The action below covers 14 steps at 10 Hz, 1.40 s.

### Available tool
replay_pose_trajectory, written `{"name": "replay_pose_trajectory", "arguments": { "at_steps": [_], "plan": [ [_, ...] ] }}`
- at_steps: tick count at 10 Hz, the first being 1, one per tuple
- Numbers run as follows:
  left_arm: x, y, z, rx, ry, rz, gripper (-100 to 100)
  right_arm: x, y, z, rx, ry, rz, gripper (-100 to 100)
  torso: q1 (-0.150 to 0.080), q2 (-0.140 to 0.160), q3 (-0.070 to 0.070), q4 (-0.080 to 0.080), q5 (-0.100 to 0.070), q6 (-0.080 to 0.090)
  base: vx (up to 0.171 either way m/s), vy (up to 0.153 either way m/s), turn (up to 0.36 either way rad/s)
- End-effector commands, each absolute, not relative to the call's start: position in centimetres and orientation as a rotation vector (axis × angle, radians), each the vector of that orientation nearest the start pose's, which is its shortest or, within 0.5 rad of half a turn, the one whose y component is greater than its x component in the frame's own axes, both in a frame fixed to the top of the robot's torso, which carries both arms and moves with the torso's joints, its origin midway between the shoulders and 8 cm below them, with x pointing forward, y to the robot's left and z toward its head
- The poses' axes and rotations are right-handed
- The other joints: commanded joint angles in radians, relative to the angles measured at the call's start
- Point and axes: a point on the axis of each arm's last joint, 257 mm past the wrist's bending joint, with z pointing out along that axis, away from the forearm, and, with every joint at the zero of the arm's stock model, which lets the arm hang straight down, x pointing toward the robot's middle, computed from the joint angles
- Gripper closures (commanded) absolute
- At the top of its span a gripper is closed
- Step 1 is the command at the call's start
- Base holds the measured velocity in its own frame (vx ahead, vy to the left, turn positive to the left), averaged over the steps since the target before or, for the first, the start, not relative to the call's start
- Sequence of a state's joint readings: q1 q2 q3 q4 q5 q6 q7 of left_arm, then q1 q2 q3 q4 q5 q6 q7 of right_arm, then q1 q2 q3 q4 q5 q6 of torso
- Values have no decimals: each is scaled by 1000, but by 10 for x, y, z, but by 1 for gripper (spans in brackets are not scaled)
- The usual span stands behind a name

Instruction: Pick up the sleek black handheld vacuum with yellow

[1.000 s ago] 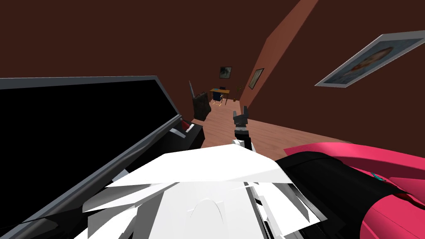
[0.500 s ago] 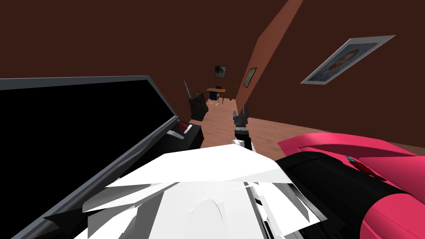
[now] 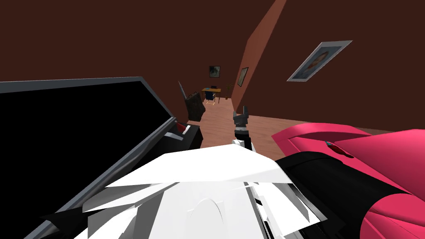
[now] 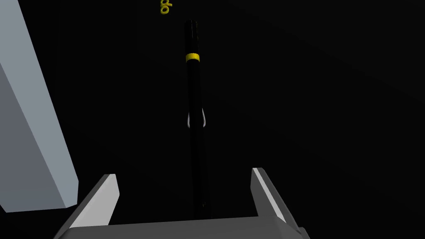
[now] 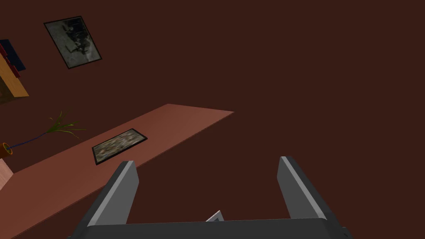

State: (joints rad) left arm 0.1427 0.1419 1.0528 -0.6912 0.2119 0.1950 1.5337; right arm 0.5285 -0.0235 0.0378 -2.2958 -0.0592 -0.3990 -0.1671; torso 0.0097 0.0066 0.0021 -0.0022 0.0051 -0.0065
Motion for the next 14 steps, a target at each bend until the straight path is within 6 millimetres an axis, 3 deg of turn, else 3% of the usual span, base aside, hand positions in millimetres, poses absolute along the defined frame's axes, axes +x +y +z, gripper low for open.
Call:
{"name": "replay_pose_trajectory", "arguments": {
  "at_steps": [1, 2, 3, 7, 8, 9, 14],
  "plan": [
    [34, 567, -612, -2200, -1557, -591, -100, 356, -276, 2, 845, 621, 1494, 0, 0, 0, 0, 0, 0, 0, -49, 52, -163],
    [40, 570, -611, -2211, -1543, -598, -100, 356, -276, 2, 846, 621, 1494, 0, 2, 0, 0, 0, 1, 0, -18, 15, -43],
    [39, 569, -611, -2208, -1549, -598, 100, 356, -276, 1, 846, 621, 1494, 0, 2, -2, -1, -1, 1, -1, 0, 0, 0],
    [39, 569, -611, -2205, -1554, -597, 100, 356, -276, 1, 846, 621, 1494, 0, 2, -4, -3, -1, 1, 0, 0, 0, 2],
    [39, 569, -611, -2205, -1554, -597, 0, 356, -276, 1, 846, 621, 1494, 0, 2, -4, -3, -1, 1, 0, 0, 0, 0],
    [47, 576, -608, -2230, -1525, -602, 100, 356, -276, 1, 846, 621, 1494, 0, 2, -4, -3, -1, 1, 0, 54, -55, 190],
    [78, 597, -598, -2303, -1439, -628, 100, 356, -276, 1, 846, 621, 1494, 0, -1, -8, -5, -2, 0, -1, 58, -60, 191]
  ]
}}
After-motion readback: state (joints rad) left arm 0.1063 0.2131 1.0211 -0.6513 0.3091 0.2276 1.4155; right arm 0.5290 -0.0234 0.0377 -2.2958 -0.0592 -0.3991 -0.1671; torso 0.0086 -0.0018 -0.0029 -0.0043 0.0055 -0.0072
